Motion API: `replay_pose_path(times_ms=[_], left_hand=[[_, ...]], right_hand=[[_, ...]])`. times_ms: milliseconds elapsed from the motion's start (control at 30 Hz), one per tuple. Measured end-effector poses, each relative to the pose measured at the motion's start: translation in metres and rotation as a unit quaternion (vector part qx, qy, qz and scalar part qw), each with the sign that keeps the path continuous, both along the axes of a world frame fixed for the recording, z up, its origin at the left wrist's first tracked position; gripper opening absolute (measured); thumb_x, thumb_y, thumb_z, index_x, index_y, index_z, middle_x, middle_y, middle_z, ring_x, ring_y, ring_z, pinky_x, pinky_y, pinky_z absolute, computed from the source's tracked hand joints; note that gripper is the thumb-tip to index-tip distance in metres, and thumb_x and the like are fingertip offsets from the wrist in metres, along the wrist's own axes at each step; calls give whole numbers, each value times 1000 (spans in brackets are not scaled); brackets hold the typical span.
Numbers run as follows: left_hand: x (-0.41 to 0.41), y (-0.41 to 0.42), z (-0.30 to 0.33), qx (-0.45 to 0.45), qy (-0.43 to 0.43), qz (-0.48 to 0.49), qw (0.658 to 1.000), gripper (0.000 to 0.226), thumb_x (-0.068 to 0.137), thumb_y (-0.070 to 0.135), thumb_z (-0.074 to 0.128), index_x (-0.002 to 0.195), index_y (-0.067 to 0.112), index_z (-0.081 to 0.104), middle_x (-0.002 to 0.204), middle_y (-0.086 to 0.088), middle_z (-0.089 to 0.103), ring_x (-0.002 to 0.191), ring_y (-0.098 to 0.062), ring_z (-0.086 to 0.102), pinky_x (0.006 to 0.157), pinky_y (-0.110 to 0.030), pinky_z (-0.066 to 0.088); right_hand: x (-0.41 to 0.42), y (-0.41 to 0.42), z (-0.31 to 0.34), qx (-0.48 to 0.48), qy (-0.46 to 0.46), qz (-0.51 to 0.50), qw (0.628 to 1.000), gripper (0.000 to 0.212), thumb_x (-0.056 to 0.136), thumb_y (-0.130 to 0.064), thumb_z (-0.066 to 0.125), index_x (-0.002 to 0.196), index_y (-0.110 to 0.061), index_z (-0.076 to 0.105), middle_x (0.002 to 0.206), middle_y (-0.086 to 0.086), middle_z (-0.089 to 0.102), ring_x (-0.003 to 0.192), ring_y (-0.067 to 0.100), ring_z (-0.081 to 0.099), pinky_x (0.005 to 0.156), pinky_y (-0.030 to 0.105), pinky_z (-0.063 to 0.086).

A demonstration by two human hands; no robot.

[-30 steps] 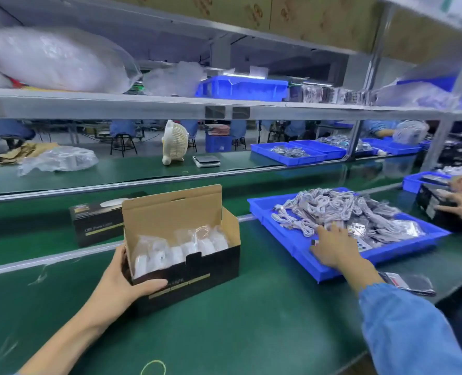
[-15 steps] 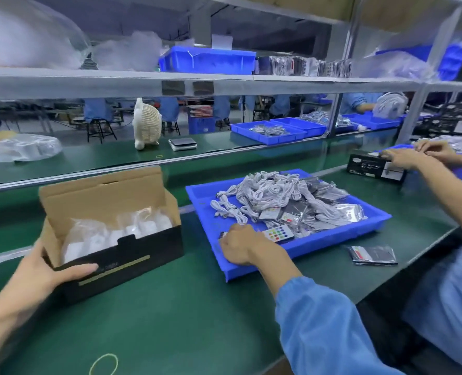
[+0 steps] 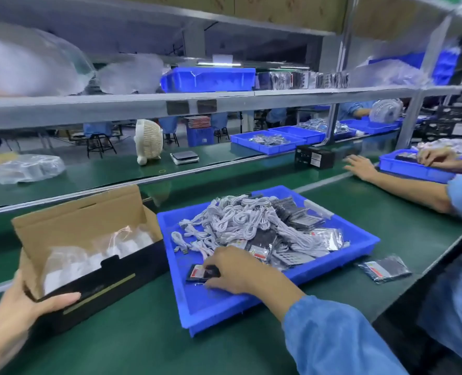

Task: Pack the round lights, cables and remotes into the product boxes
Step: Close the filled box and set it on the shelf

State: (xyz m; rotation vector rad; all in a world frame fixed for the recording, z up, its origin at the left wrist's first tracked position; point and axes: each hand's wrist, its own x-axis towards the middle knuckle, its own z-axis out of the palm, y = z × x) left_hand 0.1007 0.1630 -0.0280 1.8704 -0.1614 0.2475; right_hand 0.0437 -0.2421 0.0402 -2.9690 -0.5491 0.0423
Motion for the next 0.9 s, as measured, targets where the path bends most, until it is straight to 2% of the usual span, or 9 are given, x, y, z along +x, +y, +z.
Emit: replay_pose_path(times_ms=[100, 167, 333, 400, 467, 567, 700, 767, 900], left_hand=[[-24, -10, 17, -27, -31, -61, 997, 123, 36, 45, 93, 146, 39, 38, 143, 14, 51, 135, -7, 44, 106, -44, 35], [-33, -12, 24, -53, -41, -108, 992, 127, 37, 41, 95, 147, 47, 33, 148, 23, 44, 138, 3, 37, 111, -43, 26], [-50, -21, 34, -68, -31, -138, 988, 124, 39, 37, 96, 147, 46, 35, 147, 20, 47, 137, 0, 41, 110, -39, 27], [-58, -22, 35, -55, -28, -140, 988, 121, 40, 39, 96, 145, 46, 36, 146, 20, 48, 134, 3, 43, 105, -34, 30], [-64, -20, 35, -49, -22, -145, 988, 119, 42, 40, 96, 145, 46, 37, 146, 20, 48, 133, 4, 44, 103, -33, 30], [-74, -21, 35, -40, -15, -164, 986, 117, 47, 37, 96, 147, 46, 34, 148, 20, 45, 136, 3, 40, 103, -34, 31], [-83, -23, 36, -52, 5, -159, 986, 118, 49, 32, 97, 147, 46, 33, 148, 20, 46, 136, 1, 42, 106, -34, 30], [-87, -25, 38, -56, 11, -160, 986, 119, 48, 30, 97, 147, 47, 33, 146, 20, 48, 134, 1, 44, 105, -32, 32], [-96, -34, 43, -58, 7, -173, 983, 118, 52, 25, 95, 146, 53, 29, 148, 21, 45, 136, 0, 41, 107, -34, 32]], right_hand=[[2, -2, 0, -25, -36, -25, 999, 18, 91, -33, 52, 88, -16, 55, 97, 14, 63, 92, 33, 58, 68, 34, 40], [7, -6, -1, -16, -53, -47, 997, 21, 96, -32, 44, 85, -15, 50, 94, 15, 62, 87, 34, 58, 65, 34, 39], [10, -15, -4, 125, -66, -105, 984, 33, 98, -32, 52, 127, -17, 56, 92, 9, 65, 78, 26, 61, 64, 30, 41], [10, -21, -3, 221, -79, -133, 963, 34, 97, -30, 57, 129, -19, 56, 86, 4, 64, 68, 19, 59, 62, 29, 43], [11, -24, -3, 239, -77, -113, 961, 30, 95, -25, 62, 123, -17, 61, 99, 4, 68, 83, 19, 63, 71, 28, 46], [10, -20, -8, 161, -42, -50, 985, 26, 91, -21, 66, 117, -18, 67, 106, -2, 67, 101, 18, 61, 84, 29, 47], [3, -22, -4, 232, -171, -80, 954, 24, 91, -20, 67, 115, -21, 68, 99, -13, 68, 92, 13, 64, 80, 30, 50], [-3, -22, 0, 276, -152, -105, 943, 21, 92, -16, 66, 112, -21, 69, 96, -13, 69, 88, 21, 69, 78, 28, 52], [-17, -12, 20, 349, -180, -119, 912, 21, 91, -11, 67, 110, -17, 71, 99, -8, 71, 93, 11, 67, 75, 8, 45]])
